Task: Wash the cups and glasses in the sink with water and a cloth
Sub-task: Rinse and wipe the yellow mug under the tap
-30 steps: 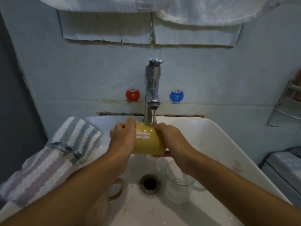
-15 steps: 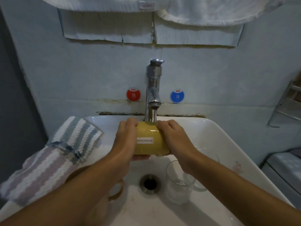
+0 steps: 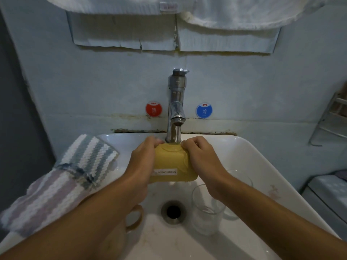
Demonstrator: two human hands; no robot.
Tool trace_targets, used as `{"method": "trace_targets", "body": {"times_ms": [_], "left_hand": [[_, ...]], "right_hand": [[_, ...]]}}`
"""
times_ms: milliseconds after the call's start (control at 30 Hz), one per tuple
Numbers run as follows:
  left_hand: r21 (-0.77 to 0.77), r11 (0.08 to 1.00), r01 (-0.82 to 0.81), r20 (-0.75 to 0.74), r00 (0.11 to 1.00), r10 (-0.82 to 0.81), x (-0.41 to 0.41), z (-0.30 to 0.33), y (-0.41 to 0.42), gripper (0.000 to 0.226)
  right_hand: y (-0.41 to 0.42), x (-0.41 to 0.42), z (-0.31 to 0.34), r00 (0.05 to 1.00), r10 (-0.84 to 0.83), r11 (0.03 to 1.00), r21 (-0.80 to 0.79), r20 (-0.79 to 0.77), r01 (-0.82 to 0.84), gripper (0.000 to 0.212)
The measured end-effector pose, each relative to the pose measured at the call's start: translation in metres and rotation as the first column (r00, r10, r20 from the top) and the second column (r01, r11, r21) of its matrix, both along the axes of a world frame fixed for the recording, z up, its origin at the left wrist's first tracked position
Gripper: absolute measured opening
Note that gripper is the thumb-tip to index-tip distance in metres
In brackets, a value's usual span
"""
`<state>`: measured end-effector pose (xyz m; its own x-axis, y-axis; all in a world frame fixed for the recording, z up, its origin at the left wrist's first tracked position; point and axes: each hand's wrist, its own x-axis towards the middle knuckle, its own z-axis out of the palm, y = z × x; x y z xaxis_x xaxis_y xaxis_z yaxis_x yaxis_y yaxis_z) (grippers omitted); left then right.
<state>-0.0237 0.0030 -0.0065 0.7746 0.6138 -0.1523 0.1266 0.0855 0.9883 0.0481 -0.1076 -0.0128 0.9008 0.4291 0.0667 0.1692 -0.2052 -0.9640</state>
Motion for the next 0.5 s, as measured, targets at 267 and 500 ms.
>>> {"method": "trace_targets", "body": {"times_ms": [267, 500], "left_hand": [[0.055, 0.998, 0.030, -0.019, 0.999, -0.029, 0.000, 0.002, 0.002, 0.021], [0.102, 0.989, 0.105, 0.007, 0.994, -0.106, 0.000, -0.002, -0.006, 0.026]], "right_hand": [[-0.004, 0.002, 0.001, 0.996, -0.046, 0.998, 0.054, 0.081, 0.042, 0.021], [-0.004, 0.010, -0.003, 0.988, -0.103, 0.994, 0.046, 0.111, 0.098, 0.008]]}}
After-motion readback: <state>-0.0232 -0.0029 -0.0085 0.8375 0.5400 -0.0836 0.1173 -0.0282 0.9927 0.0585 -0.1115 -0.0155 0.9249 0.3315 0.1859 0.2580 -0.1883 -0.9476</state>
